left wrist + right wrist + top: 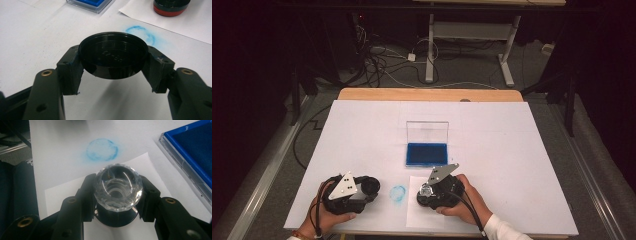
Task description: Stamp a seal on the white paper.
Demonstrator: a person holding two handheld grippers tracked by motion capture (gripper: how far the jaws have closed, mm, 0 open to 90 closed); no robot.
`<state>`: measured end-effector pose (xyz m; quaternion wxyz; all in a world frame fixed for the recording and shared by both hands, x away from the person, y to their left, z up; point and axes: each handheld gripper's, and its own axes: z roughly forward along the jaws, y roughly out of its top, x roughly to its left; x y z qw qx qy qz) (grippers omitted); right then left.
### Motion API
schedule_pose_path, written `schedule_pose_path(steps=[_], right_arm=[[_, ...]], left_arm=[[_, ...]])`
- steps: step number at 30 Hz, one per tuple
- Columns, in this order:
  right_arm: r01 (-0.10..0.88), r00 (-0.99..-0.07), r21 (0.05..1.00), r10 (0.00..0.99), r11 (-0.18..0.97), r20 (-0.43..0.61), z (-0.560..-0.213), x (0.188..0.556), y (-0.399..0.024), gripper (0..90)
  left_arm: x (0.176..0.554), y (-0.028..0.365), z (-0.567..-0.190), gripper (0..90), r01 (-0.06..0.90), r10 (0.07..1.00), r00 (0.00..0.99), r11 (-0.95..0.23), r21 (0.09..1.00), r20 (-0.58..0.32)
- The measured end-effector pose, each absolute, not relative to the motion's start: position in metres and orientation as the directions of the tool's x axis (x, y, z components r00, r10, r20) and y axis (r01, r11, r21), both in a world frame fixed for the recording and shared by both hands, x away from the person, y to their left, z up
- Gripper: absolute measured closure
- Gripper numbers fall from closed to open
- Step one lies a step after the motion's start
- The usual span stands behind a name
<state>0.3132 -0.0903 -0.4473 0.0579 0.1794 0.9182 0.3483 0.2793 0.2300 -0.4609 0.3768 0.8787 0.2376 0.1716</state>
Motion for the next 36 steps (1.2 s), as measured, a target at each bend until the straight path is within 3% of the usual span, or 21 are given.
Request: schedule_pose_path(steps=[24, 30, 33, 34, 36], right_arm=[[0.27, -0.934, 0.632, 0.356, 0.726, -0.011, -0.451, 0.314, -0.09, 59.3], [0.305, -0.929, 0.679, 0.364, 0.667, 0.06, -0.446, 0.32, -0.096, 60.1], [0.279, -0.933, 0.681, 0.36, 0.677, 0.025, -0.441, 0.317, -0.095, 62.7], [0.269, -0.936, 0.681, 0.352, 0.681, 0.017, -0.442, 0.317, -0.095, 75.2], [0.278, -0.933, 0.684, 0.359, 0.674, 0.026, -0.442, 0.317, -0.096, 75.5]], left_arm=[[0.278, 0.229, -0.459, 36.7, 0.28, 0.543, 0.83, -0.606, 0.744, 0.131], [0.28, 0.229, -0.46, 36.6, 0.282, 0.543, 0.831, -0.604, 0.745, 0.126], [0.281, 0.229, -0.46, 36.7, 0.282, 0.541, 0.832, -0.606, 0.744, 0.126], [0.281, 0.228, -0.46, 36.7, 0.281, 0.541, 0.832, -0.606, 0.744, 0.125], [0.281, 0.228, -0.46, 36.7, 0.28, 0.54, 0.832, -0.606, 0.745, 0.126]])
